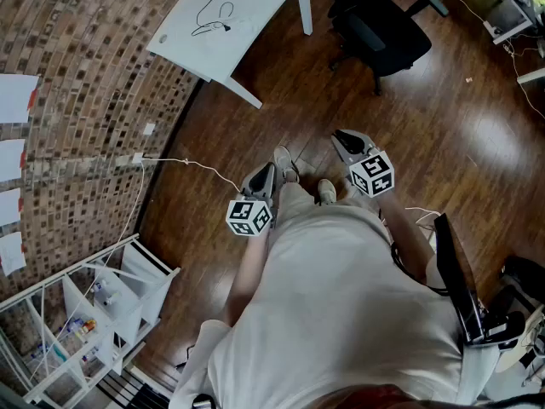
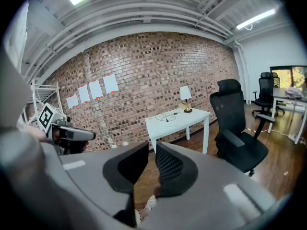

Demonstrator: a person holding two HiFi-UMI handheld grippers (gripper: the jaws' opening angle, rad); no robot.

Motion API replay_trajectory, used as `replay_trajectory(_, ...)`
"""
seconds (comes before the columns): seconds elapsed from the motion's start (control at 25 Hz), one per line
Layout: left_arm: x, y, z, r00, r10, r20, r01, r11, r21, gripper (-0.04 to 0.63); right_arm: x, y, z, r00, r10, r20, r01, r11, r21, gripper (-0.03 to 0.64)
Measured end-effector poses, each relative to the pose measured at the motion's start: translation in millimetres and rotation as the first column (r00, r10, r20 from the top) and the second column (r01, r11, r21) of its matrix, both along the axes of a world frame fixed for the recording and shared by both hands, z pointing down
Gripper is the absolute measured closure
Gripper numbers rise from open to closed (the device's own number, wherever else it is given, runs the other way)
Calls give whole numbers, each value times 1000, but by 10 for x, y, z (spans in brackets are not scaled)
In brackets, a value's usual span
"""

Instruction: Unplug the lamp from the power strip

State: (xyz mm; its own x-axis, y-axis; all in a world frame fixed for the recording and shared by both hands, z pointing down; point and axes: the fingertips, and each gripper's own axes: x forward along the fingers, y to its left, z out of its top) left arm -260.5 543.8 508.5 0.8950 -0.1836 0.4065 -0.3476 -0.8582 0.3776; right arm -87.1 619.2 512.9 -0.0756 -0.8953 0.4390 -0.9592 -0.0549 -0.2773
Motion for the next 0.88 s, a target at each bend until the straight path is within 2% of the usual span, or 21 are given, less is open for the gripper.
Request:
replay_trajectory(0.48, 287, -1393, 44, 997, 77, -1, -77, 997, 17, 592, 118, -1251, 29, 999, 43, 3, -43, 999, -24, 575)
replay_trajectory(0.88, 373, -2463, 52, 996, 88, -21, -87, 996, 24, 592, 146, -2253, -199, 998, 56, -38, -56, 998, 3, 575)
